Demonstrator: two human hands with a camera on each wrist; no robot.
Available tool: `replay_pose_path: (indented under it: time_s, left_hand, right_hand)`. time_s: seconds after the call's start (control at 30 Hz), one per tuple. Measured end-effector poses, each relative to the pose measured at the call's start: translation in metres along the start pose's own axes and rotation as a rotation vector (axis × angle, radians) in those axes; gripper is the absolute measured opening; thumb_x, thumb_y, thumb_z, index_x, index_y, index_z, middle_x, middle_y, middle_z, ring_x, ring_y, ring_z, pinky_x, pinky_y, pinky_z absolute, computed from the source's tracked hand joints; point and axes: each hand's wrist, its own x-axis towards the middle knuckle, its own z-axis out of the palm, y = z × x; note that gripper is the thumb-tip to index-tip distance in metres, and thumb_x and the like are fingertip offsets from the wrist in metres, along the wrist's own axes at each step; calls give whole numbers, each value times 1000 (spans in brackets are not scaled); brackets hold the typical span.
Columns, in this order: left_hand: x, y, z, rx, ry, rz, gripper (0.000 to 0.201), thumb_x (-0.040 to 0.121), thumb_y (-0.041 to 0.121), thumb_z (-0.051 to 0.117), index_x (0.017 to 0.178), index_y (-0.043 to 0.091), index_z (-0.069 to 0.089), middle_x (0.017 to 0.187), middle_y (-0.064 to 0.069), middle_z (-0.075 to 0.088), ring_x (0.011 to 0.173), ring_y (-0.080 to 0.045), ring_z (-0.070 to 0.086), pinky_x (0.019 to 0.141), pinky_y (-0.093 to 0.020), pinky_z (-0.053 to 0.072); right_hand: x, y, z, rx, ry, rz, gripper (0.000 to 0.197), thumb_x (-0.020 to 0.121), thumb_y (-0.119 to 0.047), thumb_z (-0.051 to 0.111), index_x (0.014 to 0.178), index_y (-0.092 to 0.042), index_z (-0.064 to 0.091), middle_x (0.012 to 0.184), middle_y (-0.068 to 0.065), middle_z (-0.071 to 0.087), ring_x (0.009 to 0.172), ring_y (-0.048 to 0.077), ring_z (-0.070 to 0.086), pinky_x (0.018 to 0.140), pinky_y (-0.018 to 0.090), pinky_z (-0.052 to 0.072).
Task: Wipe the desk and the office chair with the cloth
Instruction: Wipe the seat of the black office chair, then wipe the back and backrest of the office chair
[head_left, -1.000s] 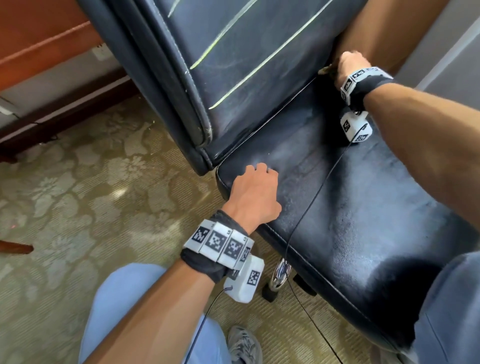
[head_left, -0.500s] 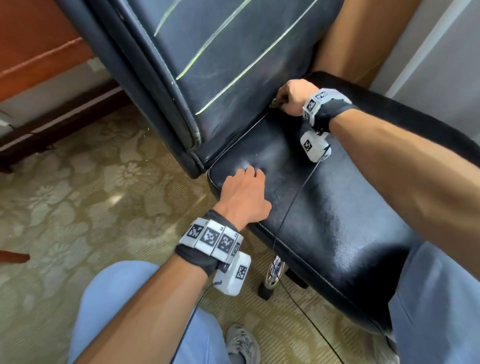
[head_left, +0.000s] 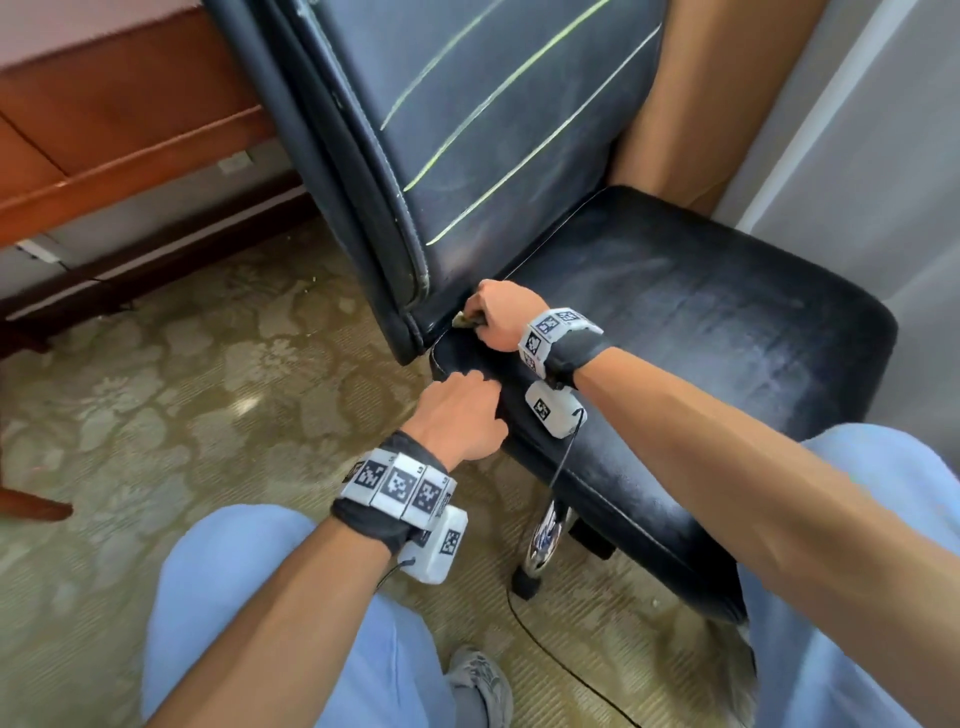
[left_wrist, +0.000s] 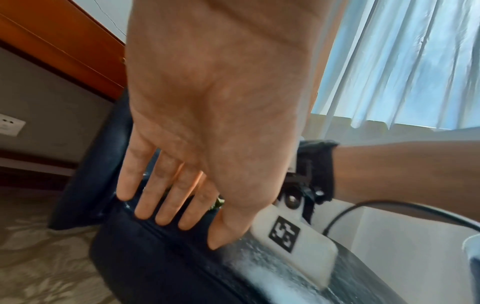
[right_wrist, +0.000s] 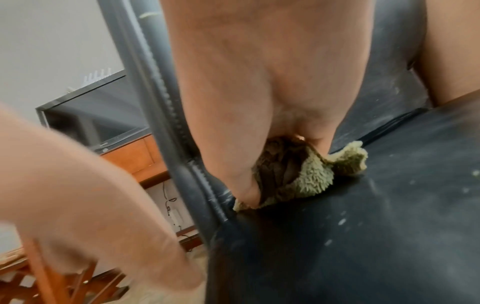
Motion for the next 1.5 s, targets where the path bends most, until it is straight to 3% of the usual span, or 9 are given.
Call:
replay_pose_path:
  time_s: [0.2,0.4,0.53,0.67,0.93,1.07,1.23,1.4,1.5]
  left_hand:
    - [-39,-34,-1,-56,48,-147,33,103,38,48,127,18,60,128,-7,63,117,-32,61,91,-42,48]
    - [-79,-46,2,-147,160,-279,29,100,33,51,123,22,63,122,-3,68,112,-31,63,93,-42,50]
    - [-110,-37,-18,-257,383,-274,34,101,34,53,132,22,59,124,0,68,113,-28,64,97,-45,52]
    - [-124,-32,-60,-322,555,-253,48,99,35,57,144,18,49,138,-5,61,124,-32,60,104,-47,49]
    - [-139,-17,-153,-183,719,-235,69,97,25,59,156,5,28,153,-17,40,135,-39,47,109,-50,42]
    - [-138,-25,-199,-101,791,-319,71,94,26,61,153,2,28,149,-21,40,130,-46,47,106,-54,43]
    - [-123,-35,-237,-539,891,-578,75,95,34,61,151,-5,31,154,-24,43,140,-41,45,113,-43,40]
    - [-101,-48,-234,-850,866,-642,74,82,43,63,139,-2,52,141,-19,59,126,-37,57,109,-44,47]
    - [-90,-46,-228,-1001,851,-582,70,89,37,64,145,1,43,143,-12,52,115,-28,56,105,-41,49]
  right_hand:
    - [-42,-51,22,-44,-61,-145,24,82,-17,62,98,-30,75,107,-2,65,98,28,64,80,43,58]
    - [-98,-52,23,-147,-54,-180,42,92,-9,61,127,-32,67,130,-1,53,115,27,52,84,43,53]
    - [-147,-26,15,190,11,-44,42,81,1,65,114,-22,78,113,3,67,106,28,65,90,40,54]
    - [-176,-31,-7,541,227,86,34,78,-6,77,107,-22,80,93,-5,72,90,18,67,78,24,46]
    - [-217,-33,-76,1060,505,-27,30,82,-10,83,103,-31,77,100,-7,77,90,9,72,86,26,56]
    - [-242,-19,-94,1201,542,-15,33,87,1,75,96,-31,74,85,1,71,72,8,62,66,24,49]
    - [-272,5,-113,1334,537,-39,31,90,7,69,97,-23,73,82,10,60,74,18,50,51,15,39]
    - [-284,32,-116,1304,577,-3,30,88,4,72,102,-22,76,83,5,68,71,14,57,60,26,46]
    - [-286,45,-113,1255,604,14,30,85,0,76,105,-22,78,84,-3,72,72,9,62,68,27,52]
